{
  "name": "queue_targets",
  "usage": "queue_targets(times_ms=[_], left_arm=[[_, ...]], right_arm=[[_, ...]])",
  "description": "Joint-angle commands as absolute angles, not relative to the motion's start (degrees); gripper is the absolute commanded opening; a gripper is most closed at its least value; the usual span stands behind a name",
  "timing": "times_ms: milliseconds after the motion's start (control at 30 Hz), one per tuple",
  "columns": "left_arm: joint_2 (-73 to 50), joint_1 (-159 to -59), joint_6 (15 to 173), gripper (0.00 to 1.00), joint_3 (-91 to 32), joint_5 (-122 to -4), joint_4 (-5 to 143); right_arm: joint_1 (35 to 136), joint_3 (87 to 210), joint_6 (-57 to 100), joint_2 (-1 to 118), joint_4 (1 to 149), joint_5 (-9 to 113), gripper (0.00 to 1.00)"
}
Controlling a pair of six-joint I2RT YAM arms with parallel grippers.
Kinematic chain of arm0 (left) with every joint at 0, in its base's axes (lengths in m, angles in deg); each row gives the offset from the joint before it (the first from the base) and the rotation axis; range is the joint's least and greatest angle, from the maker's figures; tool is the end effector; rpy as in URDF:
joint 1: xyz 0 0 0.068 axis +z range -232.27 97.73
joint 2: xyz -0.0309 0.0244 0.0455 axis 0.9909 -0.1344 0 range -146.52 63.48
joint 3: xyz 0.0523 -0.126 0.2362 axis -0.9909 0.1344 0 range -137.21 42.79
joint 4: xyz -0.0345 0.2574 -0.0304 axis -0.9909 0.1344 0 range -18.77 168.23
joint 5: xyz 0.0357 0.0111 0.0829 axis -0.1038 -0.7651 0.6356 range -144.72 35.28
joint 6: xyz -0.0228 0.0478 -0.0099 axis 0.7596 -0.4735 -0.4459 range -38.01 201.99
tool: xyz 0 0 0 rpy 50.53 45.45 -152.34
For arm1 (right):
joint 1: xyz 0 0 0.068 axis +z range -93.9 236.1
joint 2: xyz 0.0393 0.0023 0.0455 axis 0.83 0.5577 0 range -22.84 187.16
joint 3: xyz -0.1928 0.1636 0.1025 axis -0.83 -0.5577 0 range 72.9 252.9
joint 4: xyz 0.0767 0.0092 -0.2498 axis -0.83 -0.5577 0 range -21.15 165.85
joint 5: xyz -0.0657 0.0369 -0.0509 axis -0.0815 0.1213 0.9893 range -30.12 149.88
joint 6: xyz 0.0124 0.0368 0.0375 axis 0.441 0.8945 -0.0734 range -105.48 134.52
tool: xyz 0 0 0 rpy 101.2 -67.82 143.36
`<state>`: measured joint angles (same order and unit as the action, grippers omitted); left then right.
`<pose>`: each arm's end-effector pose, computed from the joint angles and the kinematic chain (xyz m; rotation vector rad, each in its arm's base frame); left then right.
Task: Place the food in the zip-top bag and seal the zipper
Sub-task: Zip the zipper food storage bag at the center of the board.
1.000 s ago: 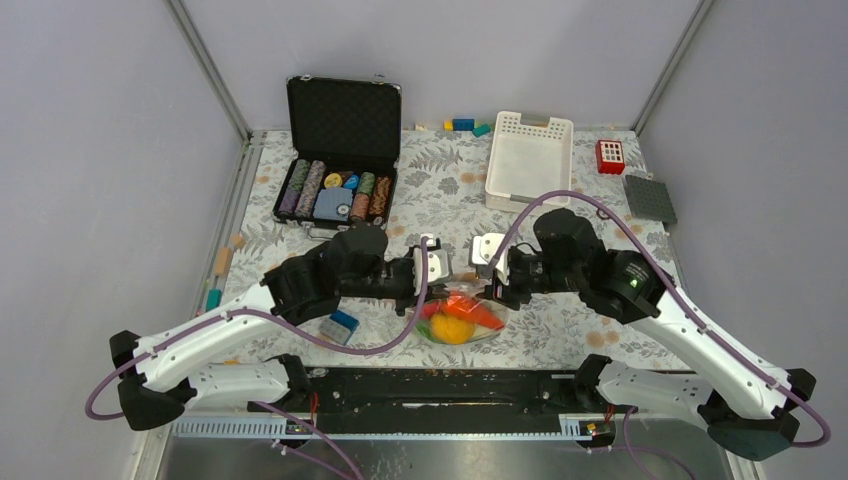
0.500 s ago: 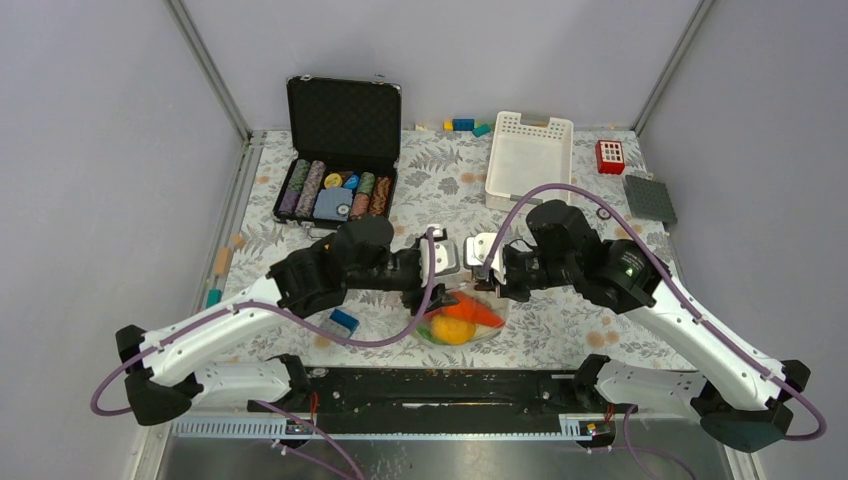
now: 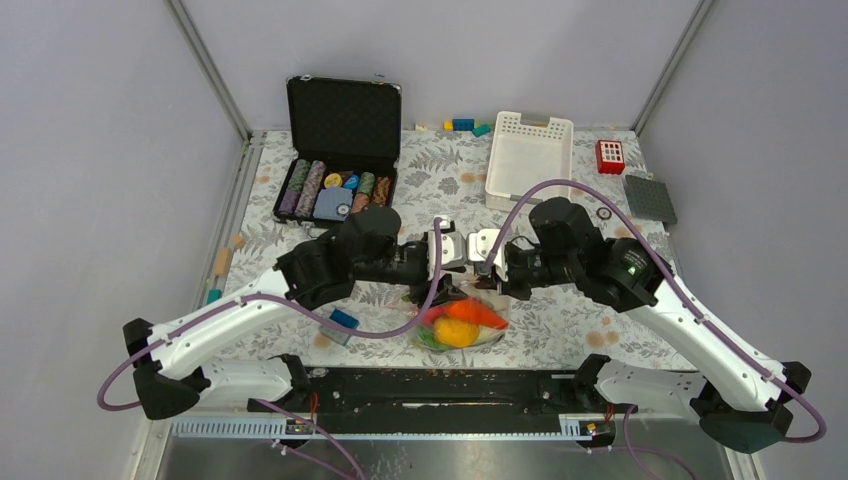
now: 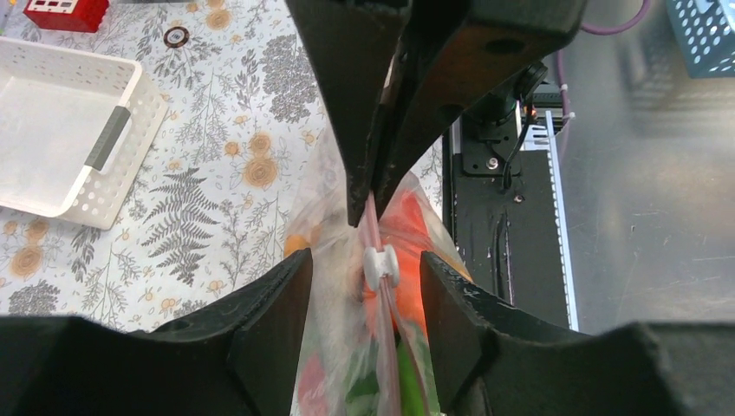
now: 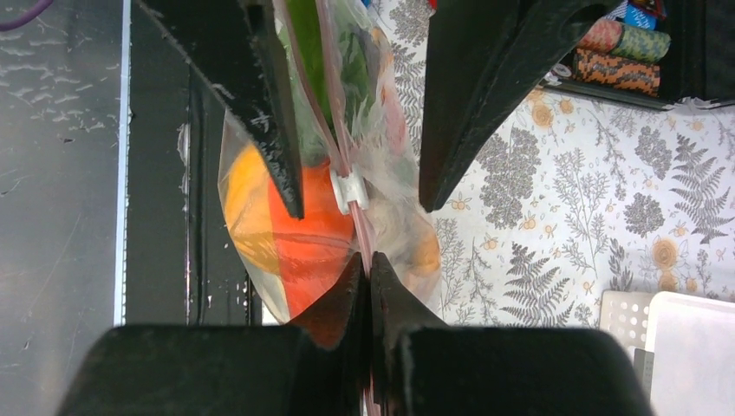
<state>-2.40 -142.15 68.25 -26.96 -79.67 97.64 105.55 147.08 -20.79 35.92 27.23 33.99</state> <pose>0.1129 -0.2244 0.3901 1.4545 1.4439 -0.9430 0.1131 0.1560 0.4041 -1.6339 1.3974 0.6286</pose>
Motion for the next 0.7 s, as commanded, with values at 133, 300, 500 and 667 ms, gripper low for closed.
queue_targets(times_ms=[133,300,500,667], left_arm=[[-3.53,-142.39,72.87,0.46,-26.84,-82.55,89.21],[-3.82,-142.44,73.62,0.26,-25.54,-80.78,87.48],[-3.61,-142.4,71.77,0.26,-25.41,-78.83,90.35],[-1.75,-142.39,71.76,0.27,-23.71,-74.56,92.65]], right_arm=[[105.86,144.42,-15.5,34.42,38.45,38.09,0.0],[105.89,143.28,-14.65,33.51,39.89,38.36,0.0],[105.88,142.95,-14.57,32.59,40.18,38.72,0.0],[105.88,142.44,-14.4,31.95,40.15,38.94,0.0]])
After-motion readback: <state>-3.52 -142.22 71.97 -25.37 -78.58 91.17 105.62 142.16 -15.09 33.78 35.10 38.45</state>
